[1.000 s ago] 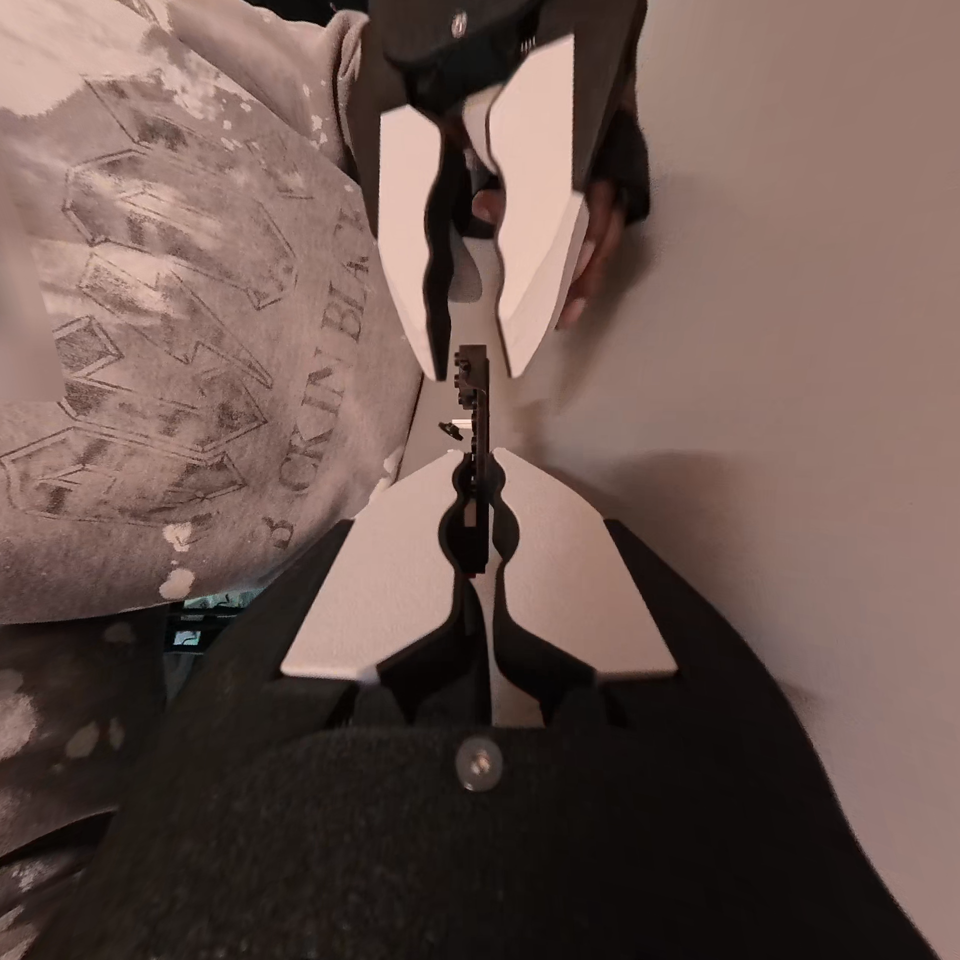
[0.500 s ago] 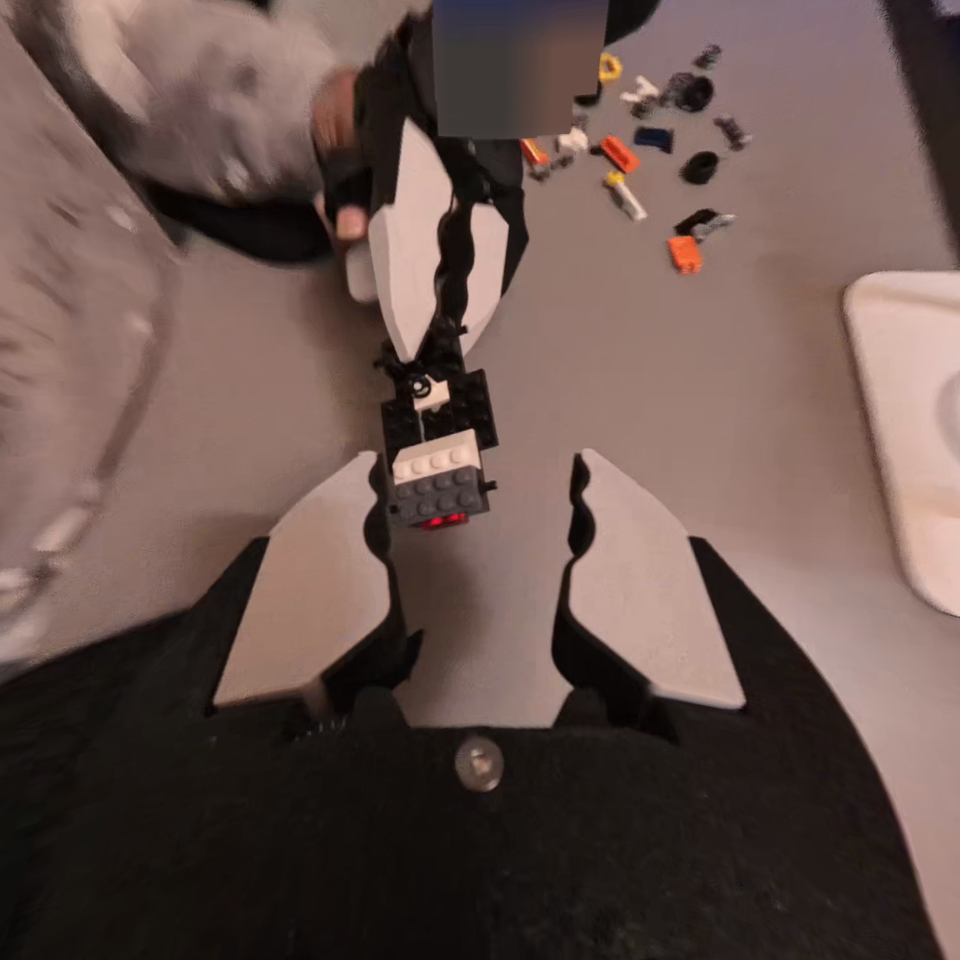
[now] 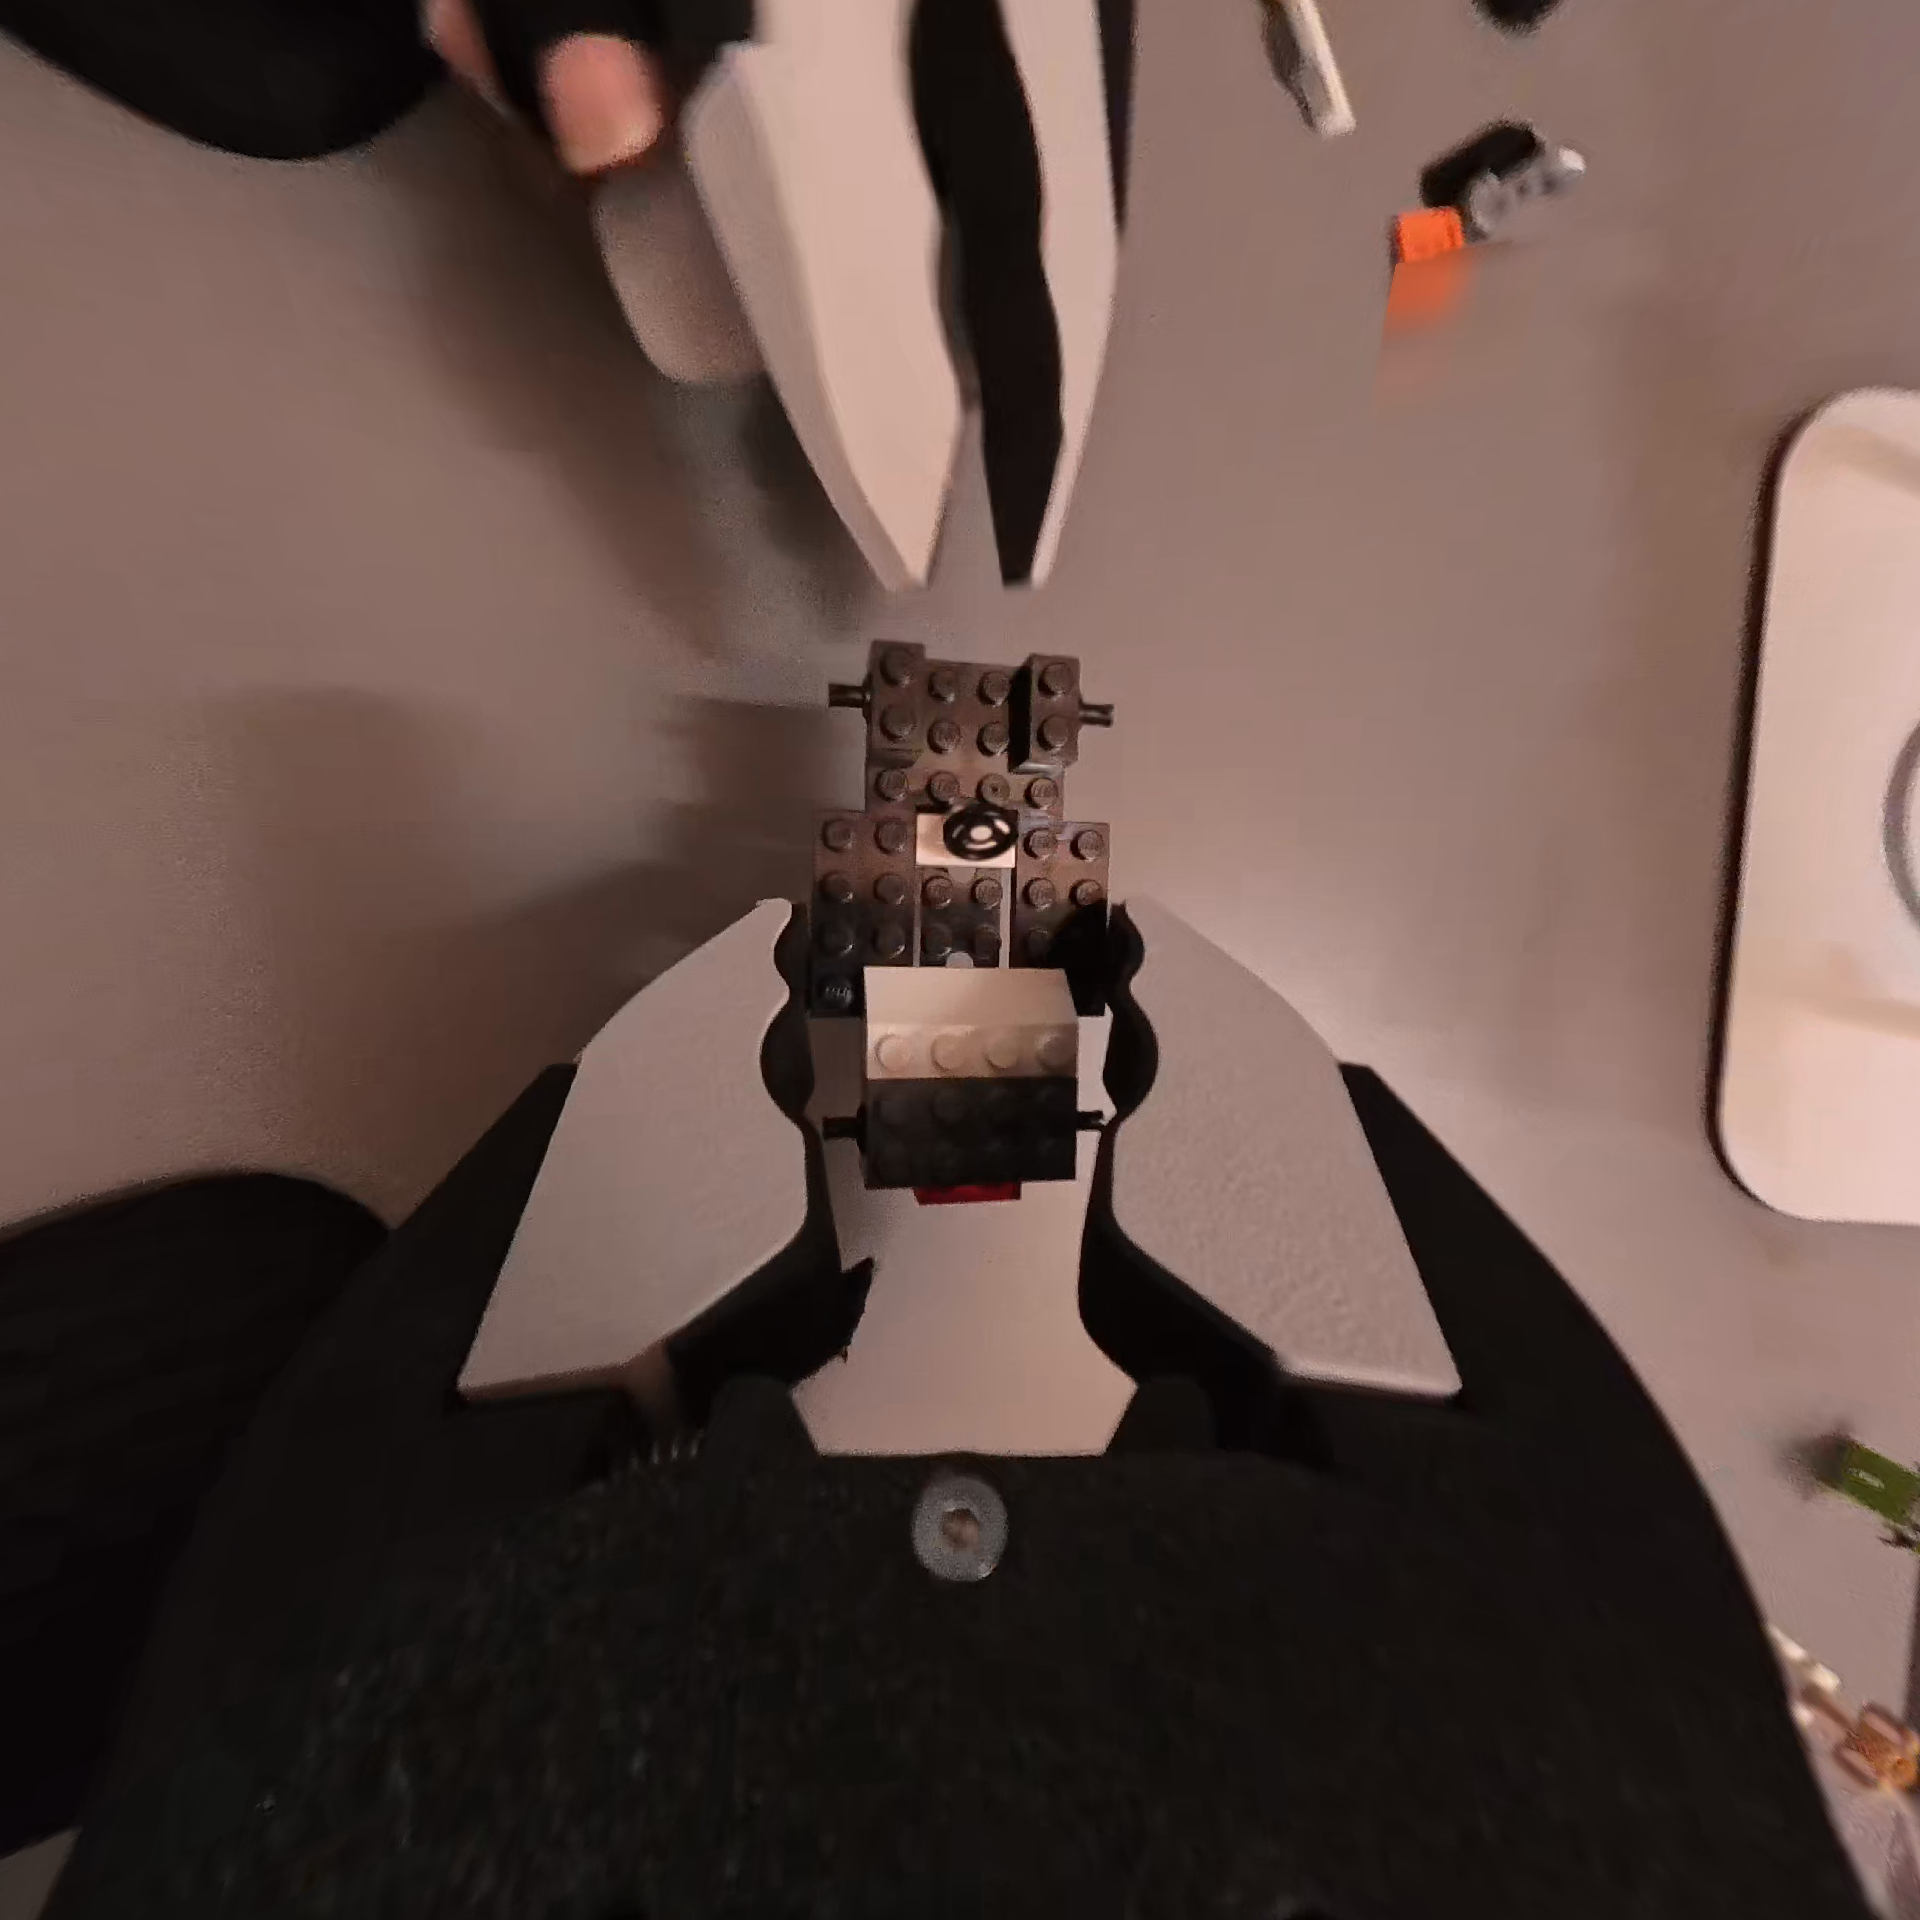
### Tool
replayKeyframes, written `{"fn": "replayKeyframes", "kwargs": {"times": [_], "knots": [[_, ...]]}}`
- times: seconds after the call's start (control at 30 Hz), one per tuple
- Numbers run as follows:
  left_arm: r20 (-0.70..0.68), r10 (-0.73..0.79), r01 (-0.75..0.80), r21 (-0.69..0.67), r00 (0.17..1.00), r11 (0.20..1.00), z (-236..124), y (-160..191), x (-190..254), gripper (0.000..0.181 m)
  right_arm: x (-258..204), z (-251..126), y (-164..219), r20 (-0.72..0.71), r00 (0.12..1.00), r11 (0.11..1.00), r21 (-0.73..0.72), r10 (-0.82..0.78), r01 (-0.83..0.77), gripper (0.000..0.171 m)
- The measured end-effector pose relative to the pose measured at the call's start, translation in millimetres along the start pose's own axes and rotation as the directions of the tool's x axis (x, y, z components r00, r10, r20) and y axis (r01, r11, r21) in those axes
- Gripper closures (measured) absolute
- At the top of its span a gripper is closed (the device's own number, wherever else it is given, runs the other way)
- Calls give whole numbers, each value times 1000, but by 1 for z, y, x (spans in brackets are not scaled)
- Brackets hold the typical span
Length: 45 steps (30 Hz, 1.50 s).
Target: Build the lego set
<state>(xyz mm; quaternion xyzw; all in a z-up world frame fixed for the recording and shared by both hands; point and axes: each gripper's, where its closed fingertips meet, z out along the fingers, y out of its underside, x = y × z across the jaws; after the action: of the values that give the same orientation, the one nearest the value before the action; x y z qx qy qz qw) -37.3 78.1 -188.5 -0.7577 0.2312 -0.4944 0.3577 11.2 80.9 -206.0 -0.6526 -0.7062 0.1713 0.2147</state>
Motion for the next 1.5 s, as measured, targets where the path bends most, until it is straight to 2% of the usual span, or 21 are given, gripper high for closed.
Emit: {"fn": "replayKeyframes", "kwargs": {"times": [0.1, 0.3, 0.53, 0.9, 1.13, 1.3, 1.5], "knots": [[132, 109, -114, 33, 985, 993, -7, -9, -14, 158, 28, 20, 5, -53, 995, 996, -24, 80, -81, 117], [135, 79, -83, 23, 988, 996, -6, -5, -20, 159, 46, 52, 17, -59, 995, 992, -92, 78, -83, 117], [133, 81, -84, 13, 988, 996, -4, -3, -21, 161, 46, 56, 22, -41, 998, 994, -100, 37, -41, 117], [137, 92, -90, -18, 986, 996, 2, 4, -24, 162, 45, 59, 24, 51, 995, 992, -100, 84, -79, 116], [130, 90, -88, -19, 987, 996, 2, 4, -23, 163, 46, 59, 24, 52, 994, 991, -96, 96, -91, 116], [134, 95, -94, -16, 986, 995, 0, 3, -23, 163, 46, 36, 12, 22, 985, 984, 40, 173, -173, 119], [181, 178, -179, -6, 967, 984, -2, -3, -23, 167, 50, -25, 18, -150, 947, 928, 292, 285, -233, 115]]}}
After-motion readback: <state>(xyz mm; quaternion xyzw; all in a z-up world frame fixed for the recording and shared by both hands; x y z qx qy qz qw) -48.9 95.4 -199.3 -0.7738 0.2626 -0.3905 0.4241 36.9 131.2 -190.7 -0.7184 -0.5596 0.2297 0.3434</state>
